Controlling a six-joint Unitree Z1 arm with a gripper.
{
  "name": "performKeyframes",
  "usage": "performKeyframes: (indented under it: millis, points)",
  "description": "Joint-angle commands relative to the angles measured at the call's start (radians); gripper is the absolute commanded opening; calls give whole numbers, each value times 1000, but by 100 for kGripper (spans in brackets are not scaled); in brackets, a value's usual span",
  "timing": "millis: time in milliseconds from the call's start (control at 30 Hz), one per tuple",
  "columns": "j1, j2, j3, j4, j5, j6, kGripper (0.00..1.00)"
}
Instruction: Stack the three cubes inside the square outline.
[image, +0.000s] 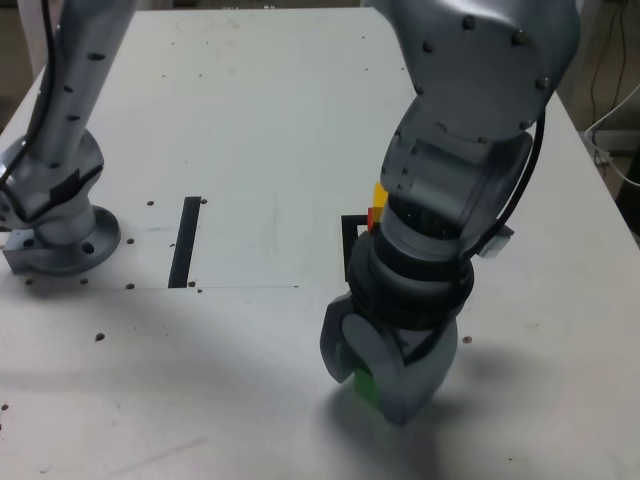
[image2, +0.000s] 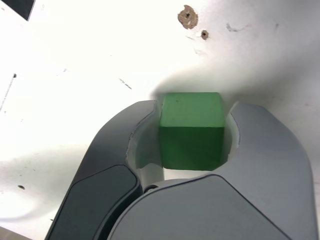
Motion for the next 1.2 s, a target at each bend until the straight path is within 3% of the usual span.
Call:
performKeyframes:
  millis: [0,267,567,700,933,1167]
  points:
    - [0,-13,-16,33,19,-11,27]
    - [46,-85,-93,196,79,-44,27]
    - [152,-167,-205,344,112,-87,27]
    - [222,-187,-227,361,99,-112,27]
    - [340,-191,-182,365,38,-168,27]
    - [372,-173,-159,357,57,-199,27]
